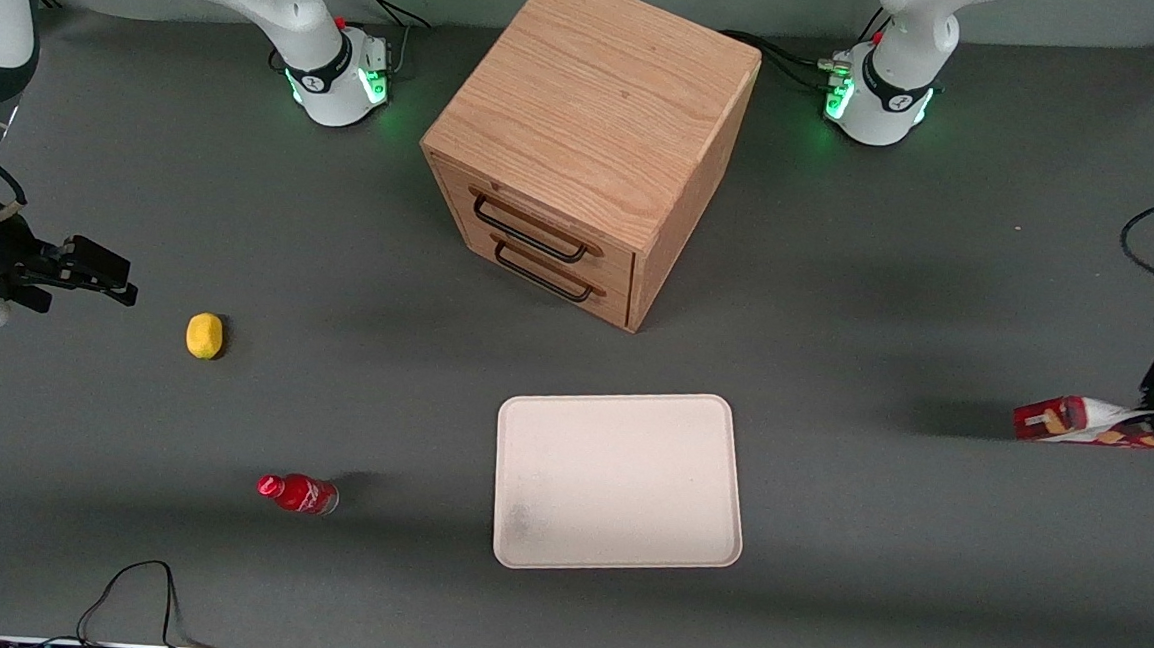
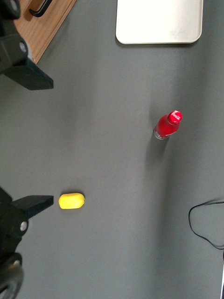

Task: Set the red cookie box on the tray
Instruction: 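Lift the red cookie box upright with the left gripper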

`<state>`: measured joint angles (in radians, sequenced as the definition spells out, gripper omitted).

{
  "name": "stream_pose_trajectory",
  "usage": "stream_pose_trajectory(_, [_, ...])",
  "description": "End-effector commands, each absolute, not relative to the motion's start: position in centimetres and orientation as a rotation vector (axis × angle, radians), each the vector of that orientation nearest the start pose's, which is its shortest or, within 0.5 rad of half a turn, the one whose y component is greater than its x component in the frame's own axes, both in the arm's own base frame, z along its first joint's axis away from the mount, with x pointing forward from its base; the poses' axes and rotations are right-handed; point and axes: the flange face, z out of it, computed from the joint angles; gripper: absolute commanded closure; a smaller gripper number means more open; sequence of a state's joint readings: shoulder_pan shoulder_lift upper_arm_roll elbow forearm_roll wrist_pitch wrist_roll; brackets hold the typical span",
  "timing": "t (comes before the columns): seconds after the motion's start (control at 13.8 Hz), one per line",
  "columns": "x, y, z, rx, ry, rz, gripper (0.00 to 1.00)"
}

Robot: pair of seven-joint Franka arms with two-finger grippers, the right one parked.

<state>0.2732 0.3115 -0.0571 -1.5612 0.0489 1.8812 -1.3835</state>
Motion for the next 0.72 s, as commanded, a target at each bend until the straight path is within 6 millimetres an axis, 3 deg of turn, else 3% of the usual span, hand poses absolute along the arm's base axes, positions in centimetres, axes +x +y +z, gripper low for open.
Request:
stream_pose_trajectory(0.0, [63.6, 15.1, 52.9, 2.202, 2.278, 0.029, 1.00])
stream_pose_trajectory(0.14, [63.1, 14.8, 56.1, 2.204, 2.274, 0.036, 1.00])
stream_pose_trajectory(0.36, [63.1, 13.6, 56.9, 2.324, 2.156, 0.038, 1.00])
stream_pose_trajectory(0.51, [63.3, 11.1, 57.5, 2.482, 1.954, 0.044, 1.00])
stream_pose_trajectory(0.65, [63.8, 7.3, 57.8, 2.622, 1.746, 0.055, 1.00])
